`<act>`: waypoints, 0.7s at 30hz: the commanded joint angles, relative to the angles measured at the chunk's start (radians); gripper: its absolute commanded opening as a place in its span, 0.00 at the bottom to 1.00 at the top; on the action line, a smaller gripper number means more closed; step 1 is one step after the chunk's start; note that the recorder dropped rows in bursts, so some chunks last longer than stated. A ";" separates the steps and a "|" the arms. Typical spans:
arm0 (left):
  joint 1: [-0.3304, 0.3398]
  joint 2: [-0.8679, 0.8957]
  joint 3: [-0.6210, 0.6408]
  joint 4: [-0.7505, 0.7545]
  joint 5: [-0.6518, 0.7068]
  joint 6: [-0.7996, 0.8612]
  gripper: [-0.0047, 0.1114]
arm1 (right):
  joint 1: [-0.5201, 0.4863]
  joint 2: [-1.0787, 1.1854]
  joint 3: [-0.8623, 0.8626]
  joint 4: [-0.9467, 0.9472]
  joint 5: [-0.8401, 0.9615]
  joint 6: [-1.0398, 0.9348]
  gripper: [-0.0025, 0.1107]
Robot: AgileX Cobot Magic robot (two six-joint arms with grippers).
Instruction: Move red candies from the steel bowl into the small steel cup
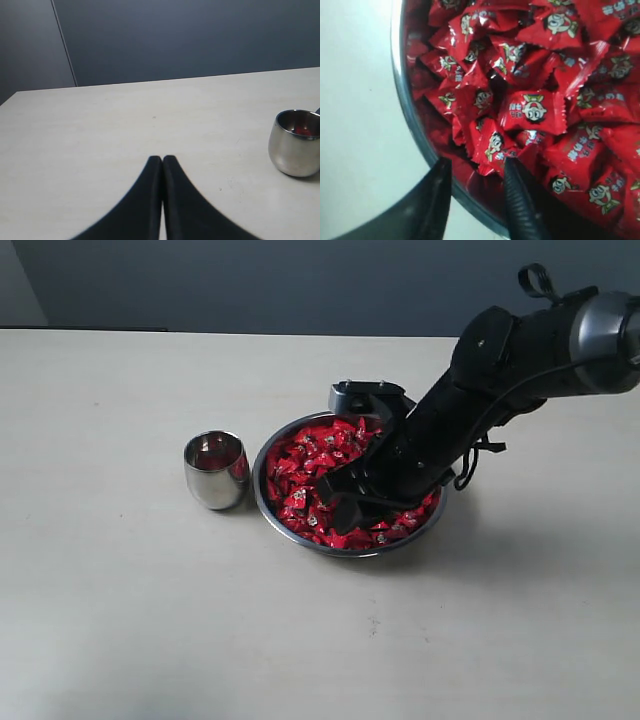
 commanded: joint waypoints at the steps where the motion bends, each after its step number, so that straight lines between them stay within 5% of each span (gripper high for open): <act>1: 0.002 -0.005 -0.008 0.002 -0.002 -0.002 0.04 | -0.001 0.033 -0.006 0.014 -0.050 0.000 0.33; 11: 0.002 -0.005 -0.008 0.002 -0.002 -0.002 0.04 | -0.001 0.074 -0.006 0.019 -0.076 0.047 0.31; 15: 0.002 -0.005 -0.008 0.002 -0.002 -0.002 0.04 | -0.001 0.074 -0.006 0.026 -0.076 0.082 0.02; 21: 0.002 -0.005 -0.008 0.002 -0.002 -0.002 0.04 | -0.001 0.020 -0.006 0.028 -0.058 0.111 0.01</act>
